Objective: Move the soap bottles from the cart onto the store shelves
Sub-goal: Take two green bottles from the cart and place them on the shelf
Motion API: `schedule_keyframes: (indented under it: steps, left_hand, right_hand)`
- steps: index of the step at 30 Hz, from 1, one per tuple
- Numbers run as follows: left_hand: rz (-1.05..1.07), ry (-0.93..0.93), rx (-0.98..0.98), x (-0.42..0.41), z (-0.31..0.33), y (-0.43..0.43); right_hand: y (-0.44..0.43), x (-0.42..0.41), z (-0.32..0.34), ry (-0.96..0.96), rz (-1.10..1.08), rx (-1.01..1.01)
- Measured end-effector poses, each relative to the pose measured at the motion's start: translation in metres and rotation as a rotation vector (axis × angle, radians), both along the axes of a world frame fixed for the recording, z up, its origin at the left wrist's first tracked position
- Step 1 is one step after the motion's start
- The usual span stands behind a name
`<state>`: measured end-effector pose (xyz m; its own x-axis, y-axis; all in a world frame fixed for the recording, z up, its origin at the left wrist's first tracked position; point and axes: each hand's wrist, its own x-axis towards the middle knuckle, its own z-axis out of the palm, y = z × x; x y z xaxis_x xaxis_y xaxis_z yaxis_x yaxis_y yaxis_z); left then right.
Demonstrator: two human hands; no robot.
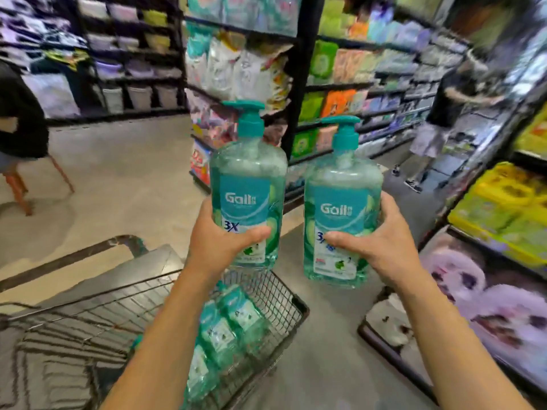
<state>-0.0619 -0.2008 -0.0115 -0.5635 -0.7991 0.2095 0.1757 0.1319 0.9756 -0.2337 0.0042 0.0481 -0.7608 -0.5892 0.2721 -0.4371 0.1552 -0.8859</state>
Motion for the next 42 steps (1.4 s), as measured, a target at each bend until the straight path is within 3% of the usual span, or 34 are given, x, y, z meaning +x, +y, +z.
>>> schedule_keyframes:
  steps: [7, 25, 42]
  left_hand:
    - [-0.189, 0.045, -0.083, -0.085, 0.041, 0.073]
    - [-0.591, 0.224, -0.171, -0.284, 0.087, 0.382]
    - [-0.945, 0.238, -0.138, -0.459, 0.109, 0.547]
  right_hand:
    - [0.12, -0.035, 0.028, 0.091, -0.216, -0.094]
    - [0.465, -0.112, 0.057, 0.201, -0.602, -0.156]
    - [0.613, -0.23, 0.055, 0.182, -0.904, -0.244]
